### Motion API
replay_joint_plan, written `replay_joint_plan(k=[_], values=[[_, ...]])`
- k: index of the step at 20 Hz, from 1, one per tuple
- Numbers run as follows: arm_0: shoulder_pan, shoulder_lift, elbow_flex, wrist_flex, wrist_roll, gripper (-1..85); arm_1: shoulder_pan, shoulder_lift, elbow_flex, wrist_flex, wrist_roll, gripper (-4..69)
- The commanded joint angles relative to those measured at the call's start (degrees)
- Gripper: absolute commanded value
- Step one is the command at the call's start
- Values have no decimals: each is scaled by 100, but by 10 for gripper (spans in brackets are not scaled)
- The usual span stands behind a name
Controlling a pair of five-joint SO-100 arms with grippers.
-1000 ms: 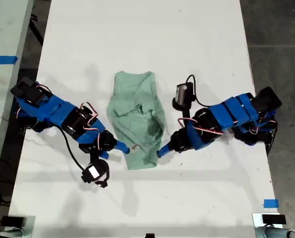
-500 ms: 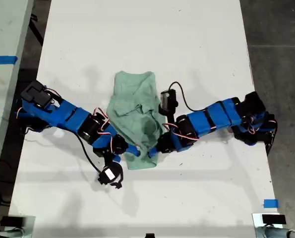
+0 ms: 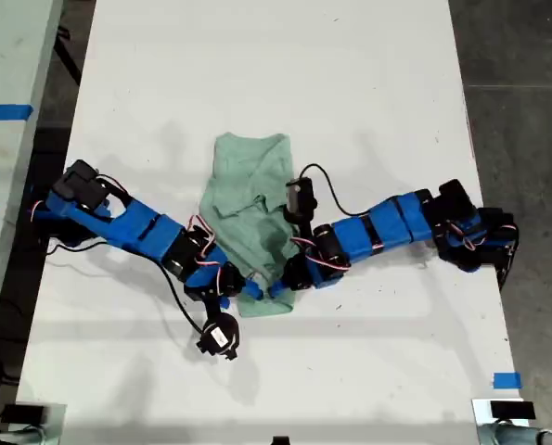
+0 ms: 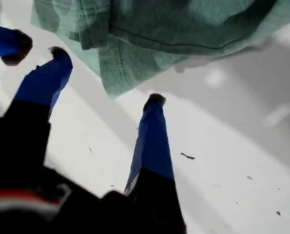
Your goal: Fold tshirt
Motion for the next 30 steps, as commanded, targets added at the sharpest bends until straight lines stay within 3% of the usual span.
replay_joint_plan(k=[1, 10, 12, 18, 22, 26, 30], values=[[-158, 35, -70, -229, 53, 256, 88, 0, -422, -211, -79, 319], [-369, -598, -105, -738, 642, 268, 62, -580, -439, -694, -158, 292], [-431, -606, -114, -668, 729, 236, 53, -686, -439, -791, -185, 246], [-501, -809, -105, -940, 1283, 12, -53, -817, -439, -1002, -202, 68], [-527, -633, -114, -633, 1336, 1, -149, -835, -439, -1178, -290, -7], [-281, -510, -105, -1204, 1503, 0, -325, -703, -501, -1283, -633, -13], [563, -167, -422, -1573, 993, 0, -976, -9, -571, -1107, -809, -13]])
